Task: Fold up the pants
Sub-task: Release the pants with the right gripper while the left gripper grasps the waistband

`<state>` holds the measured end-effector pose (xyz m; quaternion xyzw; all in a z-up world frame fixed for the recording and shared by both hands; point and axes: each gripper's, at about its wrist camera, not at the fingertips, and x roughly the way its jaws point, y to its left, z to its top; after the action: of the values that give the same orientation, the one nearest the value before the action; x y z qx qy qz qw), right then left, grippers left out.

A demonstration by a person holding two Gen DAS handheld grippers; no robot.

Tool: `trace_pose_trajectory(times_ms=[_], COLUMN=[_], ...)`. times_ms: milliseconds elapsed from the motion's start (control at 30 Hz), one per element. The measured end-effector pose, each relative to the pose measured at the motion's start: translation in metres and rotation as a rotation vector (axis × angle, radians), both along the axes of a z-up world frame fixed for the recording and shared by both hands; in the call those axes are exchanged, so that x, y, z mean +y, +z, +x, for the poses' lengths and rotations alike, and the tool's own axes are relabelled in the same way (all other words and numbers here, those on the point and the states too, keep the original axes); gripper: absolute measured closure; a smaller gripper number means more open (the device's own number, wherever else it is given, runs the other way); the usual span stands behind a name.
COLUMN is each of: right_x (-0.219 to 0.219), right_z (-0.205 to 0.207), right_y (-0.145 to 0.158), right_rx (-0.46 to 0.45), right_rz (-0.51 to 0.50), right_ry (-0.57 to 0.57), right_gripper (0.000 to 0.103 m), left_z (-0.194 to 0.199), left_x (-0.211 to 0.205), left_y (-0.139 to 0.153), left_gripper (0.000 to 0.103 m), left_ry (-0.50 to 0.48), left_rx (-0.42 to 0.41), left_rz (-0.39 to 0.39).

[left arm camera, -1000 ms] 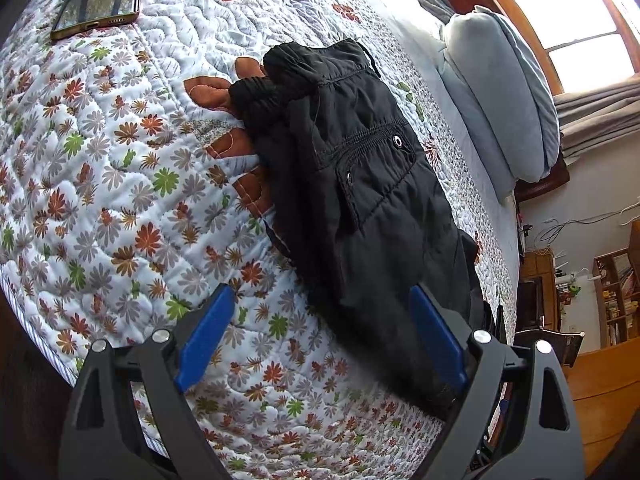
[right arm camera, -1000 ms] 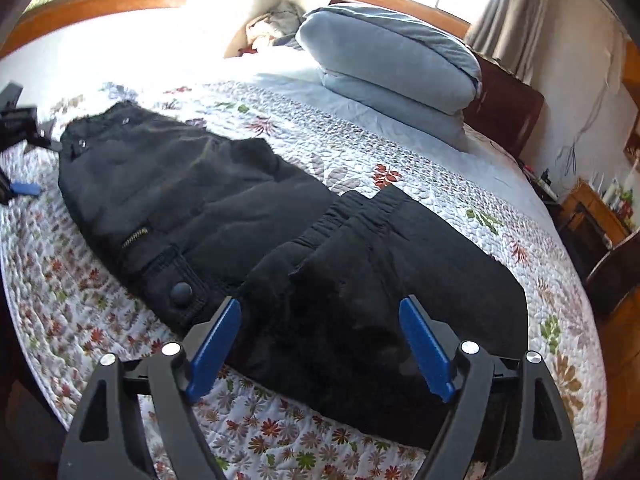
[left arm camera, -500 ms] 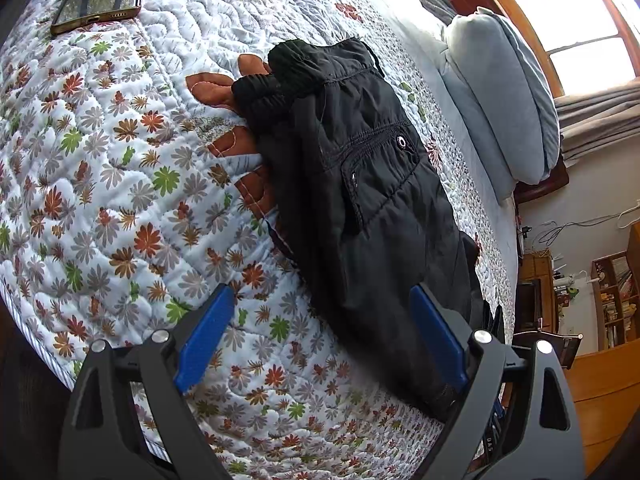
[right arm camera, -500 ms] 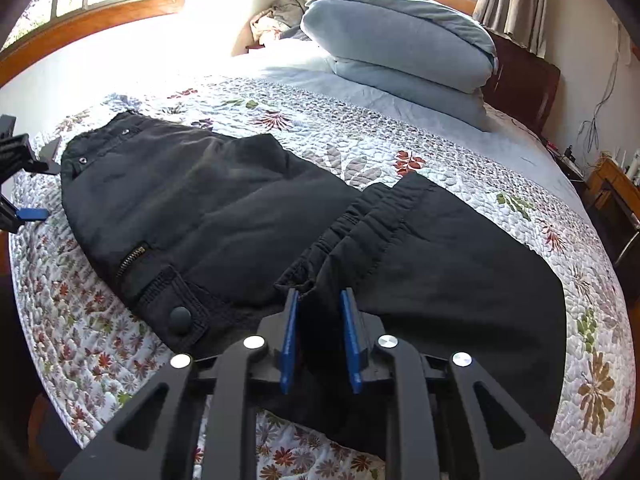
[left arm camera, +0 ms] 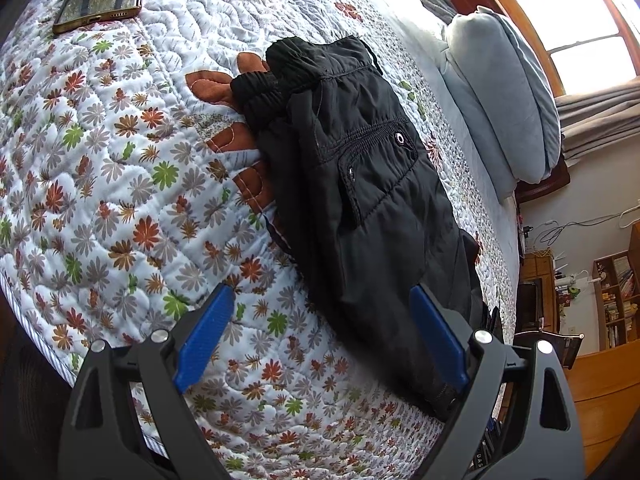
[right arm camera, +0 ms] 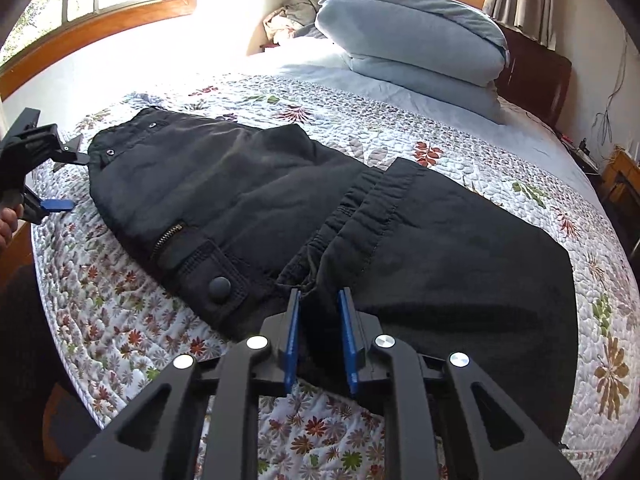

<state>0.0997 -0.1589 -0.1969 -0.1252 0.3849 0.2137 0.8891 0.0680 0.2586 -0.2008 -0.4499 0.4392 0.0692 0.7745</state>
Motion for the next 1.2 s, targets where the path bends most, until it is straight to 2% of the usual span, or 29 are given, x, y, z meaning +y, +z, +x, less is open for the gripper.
trace_pose_trajectory(times_ms=[267, 333, 467, 600, 833, 933, 1133, 1167, 1200], right_x=[-0.002, -0.001, 0.001, -0.012, -0.045, -0.052, -0.059, -0.059, -0.06], right_z=[-0.004, -0.003, -0.009, -0.017, -0.031, -0.031, -0.028, -0.028, -0.026], right_y=[-0.005, -0.007, -0.003, 0.01, 0.03, 0.028, 0.019, 0.018, 0.017], right_rx=[0.014, 0.027, 0.016, 0.042, 0.045, 0.043, 0.059, 0.062, 0.067], right_rz=[0.021, 0.036, 0.041, 0.13, 0.258, 0.24, 0.255, 0.259, 0.263], right_ry=[0.01, 0.021, 0.033, 0.026, -0.054, -0.082, -0.123, -0.127, -0.132], right_gripper=[0.076, 0.063, 0.056, 0.043, 0.042, 0.042, 0.042, 0.042, 0.042], left_z=[-0.008, -0.008, -0.007, -0.001, 0.016, 0.027, 0.041, 0.044, 0.047], left_x=[0.009, 0.013, 0.023, 0.034, 0.048, 0.05, 0.049, 0.048, 0.046], left_y=[-0.005, -0.006, 0.001, 0.003, -0.013, -0.022, -0.026, -0.025, -0.024], left_gripper=[0.014, 0.014, 0.014, 0.014, 0.014, 0.014, 0.015, 0.026, 0.032], left_ry=[0.043, 0.057, 0.072, 0.089, 0.138, 0.141, 0.129, 0.12, 0.104], left_rx=[-0.004, -0.008, -0.034, -0.047, -0.083, -0.09, -0.11, -0.127, -0.134], left_rz=[-0.046, -0.066, -0.066, -0.059, -0.224, -0.27, -0.268, -0.27, -0.274])
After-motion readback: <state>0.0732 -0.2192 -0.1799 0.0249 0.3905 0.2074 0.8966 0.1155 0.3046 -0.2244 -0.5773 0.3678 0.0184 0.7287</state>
